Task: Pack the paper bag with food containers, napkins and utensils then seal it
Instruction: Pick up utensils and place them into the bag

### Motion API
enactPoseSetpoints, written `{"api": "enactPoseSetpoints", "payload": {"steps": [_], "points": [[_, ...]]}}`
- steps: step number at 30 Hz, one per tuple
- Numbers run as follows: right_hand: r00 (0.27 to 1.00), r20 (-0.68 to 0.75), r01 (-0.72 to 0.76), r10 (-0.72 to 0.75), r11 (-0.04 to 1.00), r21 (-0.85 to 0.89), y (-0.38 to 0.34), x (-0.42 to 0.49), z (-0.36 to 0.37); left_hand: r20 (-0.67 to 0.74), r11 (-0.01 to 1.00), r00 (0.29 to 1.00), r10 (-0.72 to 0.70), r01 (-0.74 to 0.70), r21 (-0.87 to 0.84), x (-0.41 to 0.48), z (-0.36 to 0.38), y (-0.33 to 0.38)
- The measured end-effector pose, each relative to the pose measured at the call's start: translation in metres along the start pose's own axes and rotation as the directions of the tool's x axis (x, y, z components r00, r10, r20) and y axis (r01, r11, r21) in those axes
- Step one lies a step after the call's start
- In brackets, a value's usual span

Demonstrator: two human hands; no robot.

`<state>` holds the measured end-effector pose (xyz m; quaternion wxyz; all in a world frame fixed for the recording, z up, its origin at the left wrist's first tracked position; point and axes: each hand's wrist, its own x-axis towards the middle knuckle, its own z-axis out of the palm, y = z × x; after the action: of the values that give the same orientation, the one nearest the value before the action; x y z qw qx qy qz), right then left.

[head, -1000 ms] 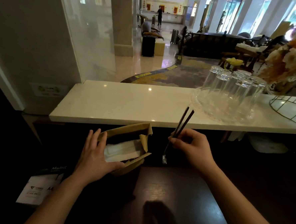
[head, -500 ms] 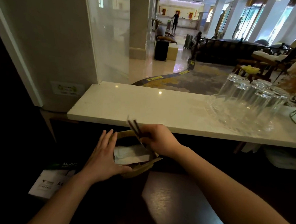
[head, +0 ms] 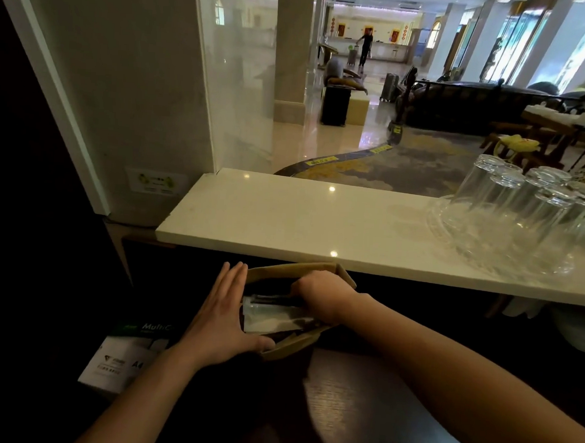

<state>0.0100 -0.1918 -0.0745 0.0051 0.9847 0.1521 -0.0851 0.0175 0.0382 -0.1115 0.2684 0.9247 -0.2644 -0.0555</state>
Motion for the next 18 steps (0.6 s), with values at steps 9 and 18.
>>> {"api": "enactPoseSetpoints", "payload": {"steps": [9,18], "points": [[0.953,0.278,-0.102,0.125,0.990,-0.095,-0.014,0.041,0.016,-0.033,0.998,0.999,0.042,-0.041,0.043,0.001,0.005,0.000],[0.936,0.322,-0.126,0.145,0.989,-0.080,-0.007,0.060,0.029,-0.052,0.997,0.997,0.055,-0.052,0.053,0.003,0.008,-0.004]]}}
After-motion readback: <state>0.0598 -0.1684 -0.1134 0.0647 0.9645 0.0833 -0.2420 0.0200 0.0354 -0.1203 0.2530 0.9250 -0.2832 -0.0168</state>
